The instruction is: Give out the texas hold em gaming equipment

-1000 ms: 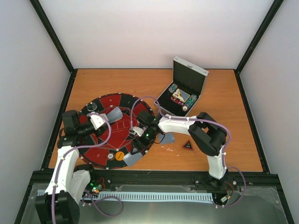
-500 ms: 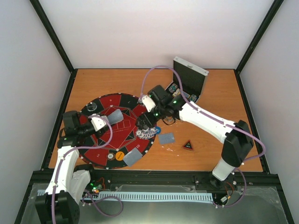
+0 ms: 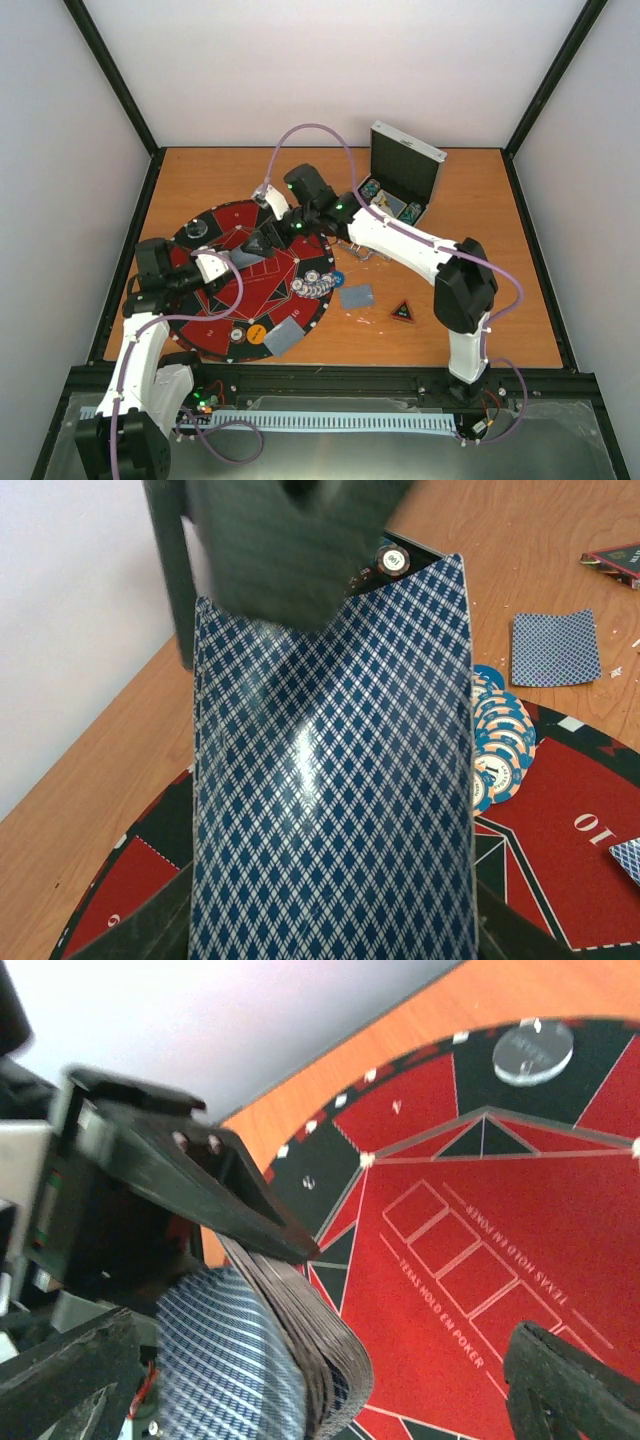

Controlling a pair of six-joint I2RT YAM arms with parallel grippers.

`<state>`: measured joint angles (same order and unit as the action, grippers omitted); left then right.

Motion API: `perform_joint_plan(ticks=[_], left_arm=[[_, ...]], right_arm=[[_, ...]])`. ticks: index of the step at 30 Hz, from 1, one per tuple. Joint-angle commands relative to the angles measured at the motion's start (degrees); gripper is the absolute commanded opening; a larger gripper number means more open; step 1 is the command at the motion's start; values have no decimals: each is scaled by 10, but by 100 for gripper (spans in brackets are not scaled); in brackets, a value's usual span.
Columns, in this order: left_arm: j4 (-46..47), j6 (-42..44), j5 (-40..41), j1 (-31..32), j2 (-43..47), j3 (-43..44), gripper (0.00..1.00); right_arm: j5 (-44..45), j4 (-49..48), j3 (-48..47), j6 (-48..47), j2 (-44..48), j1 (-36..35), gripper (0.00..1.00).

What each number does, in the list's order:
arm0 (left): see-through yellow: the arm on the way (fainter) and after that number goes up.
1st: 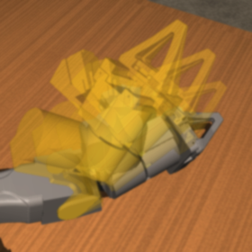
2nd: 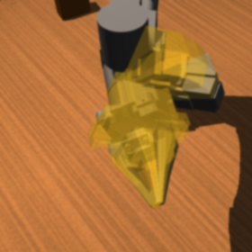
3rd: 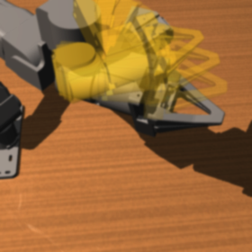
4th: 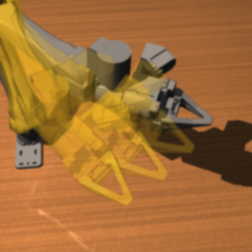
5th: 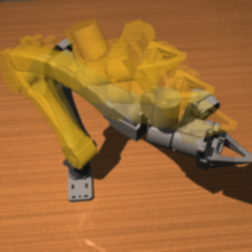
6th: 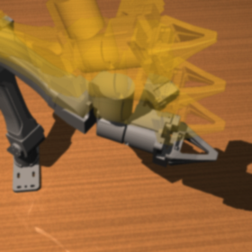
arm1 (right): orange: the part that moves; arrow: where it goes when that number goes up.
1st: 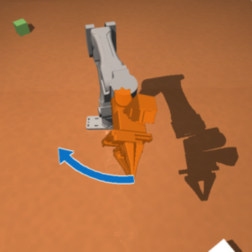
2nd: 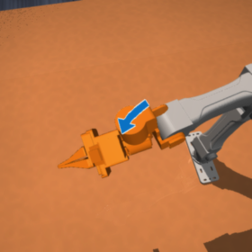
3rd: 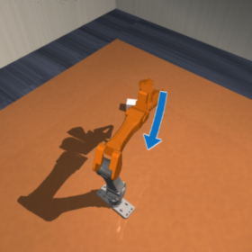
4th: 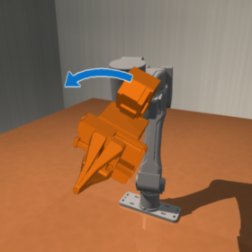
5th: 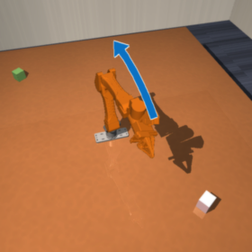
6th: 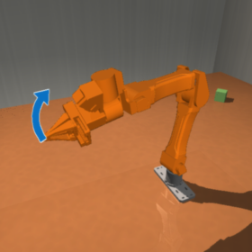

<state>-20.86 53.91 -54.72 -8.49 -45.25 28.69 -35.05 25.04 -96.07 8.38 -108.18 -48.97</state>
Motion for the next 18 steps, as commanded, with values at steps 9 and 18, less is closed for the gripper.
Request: perform_joint_plan(ticks=[9,18], left_arm=[[19,4,-23,4,1,22,44],[19,12,-22,5,0,16,44]], right_arm=[[42,77,-25,-44,-29,-2,75],[44,100,-37,-55,-14,6,51]])
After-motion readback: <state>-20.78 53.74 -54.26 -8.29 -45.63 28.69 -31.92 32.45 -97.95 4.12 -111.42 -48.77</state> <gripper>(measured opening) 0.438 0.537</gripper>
